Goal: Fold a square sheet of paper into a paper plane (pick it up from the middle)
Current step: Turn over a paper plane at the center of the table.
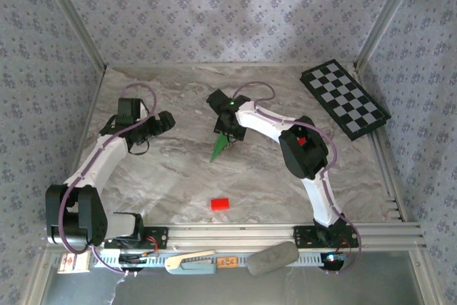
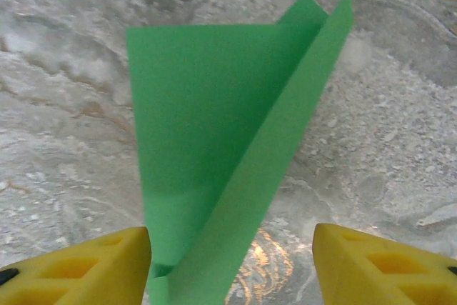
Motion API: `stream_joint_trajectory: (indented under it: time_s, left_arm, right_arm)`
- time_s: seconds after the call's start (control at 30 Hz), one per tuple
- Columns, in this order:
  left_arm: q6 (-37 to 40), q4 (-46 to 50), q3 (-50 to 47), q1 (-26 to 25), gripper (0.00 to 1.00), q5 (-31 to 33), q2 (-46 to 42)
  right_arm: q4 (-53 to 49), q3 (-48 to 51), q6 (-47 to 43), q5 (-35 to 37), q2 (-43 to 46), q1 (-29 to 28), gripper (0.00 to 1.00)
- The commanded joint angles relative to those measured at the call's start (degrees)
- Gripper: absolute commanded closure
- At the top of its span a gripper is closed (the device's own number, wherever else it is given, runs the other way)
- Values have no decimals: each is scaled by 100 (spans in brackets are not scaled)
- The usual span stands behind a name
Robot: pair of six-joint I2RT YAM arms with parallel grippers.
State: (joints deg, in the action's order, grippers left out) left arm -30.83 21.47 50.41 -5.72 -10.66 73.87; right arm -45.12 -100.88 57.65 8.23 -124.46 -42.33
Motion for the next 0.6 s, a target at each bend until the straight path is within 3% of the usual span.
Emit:
stream_joint_trajectory:
  time_s: [0.0, 0.23, 0.57]
  left_arm:
    - [112, 52, -14, 35, 0, 30, -136]
    - [78, 50, 31, 41, 0, -48, -33]
    - [33, 42, 78, 43, 0, -114, 51]
  right_arm:
    - [-353, -177, 290, 214, -96, -56, 40]
    - [-418, -25, 395, 258, 37, -50, 49]
    - [-224, 148, 431, 311, 142, -29, 79]
